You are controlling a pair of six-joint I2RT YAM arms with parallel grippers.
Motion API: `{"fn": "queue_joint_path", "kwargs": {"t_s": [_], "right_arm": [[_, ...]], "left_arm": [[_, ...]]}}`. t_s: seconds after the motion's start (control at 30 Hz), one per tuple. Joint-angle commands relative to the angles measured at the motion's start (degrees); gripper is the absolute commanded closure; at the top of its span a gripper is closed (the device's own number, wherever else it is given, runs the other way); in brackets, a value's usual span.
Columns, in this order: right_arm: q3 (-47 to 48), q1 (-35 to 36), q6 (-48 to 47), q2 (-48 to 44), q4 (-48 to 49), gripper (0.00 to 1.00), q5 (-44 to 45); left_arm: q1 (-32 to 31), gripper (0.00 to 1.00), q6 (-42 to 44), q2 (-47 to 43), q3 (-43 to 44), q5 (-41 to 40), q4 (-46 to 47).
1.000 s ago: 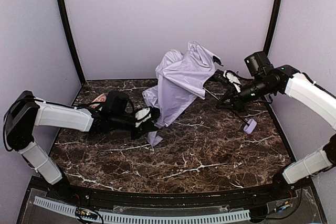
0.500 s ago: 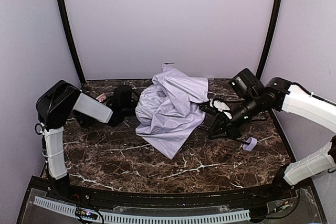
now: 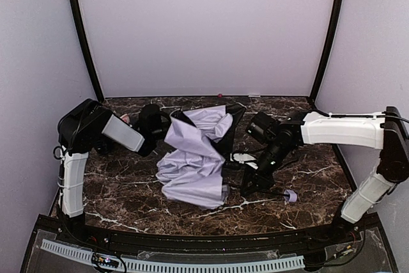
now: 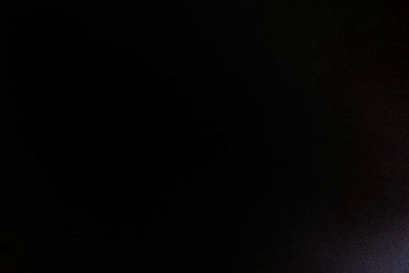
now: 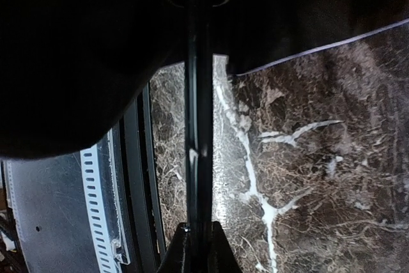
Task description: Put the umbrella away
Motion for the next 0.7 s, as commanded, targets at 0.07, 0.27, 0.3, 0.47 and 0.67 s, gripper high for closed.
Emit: {"fn": "queue_joint_path", "kwargs": {"t_s": [0.07,0.27,0.3,0.47,0.67], "right_arm": [[-0.8,2.1,-0.4,6.7,-0.7,1.00,-3.5],[-1.2,2.4,-0.1,8.7,-0.3,1.00,-4.6],[-0.9,2.5,-0.3,9.1,-0.8,1.00,-4.2],[-0.2,2.5,-0.6,10.8,-1.7,1.00,-4.6],[-1.2,2.3,-0.5,9.4,-1.6,1.00,-4.3]], "left_arm": [[0.0,0.94,7.5,2.4,-2.9,-3.8,3.2],[0.4,0.85,9.1,5.2,-0.1,-7.1,0.2],[0.4,0.82,9.3,6.0,0.7,-8.5,-0.1],[1.2,0.23,7.8,9.8,4.7,-23.0,4.3],[2.5,0.01,4.5,10.5,8.1,-32.6,6.9]]}}
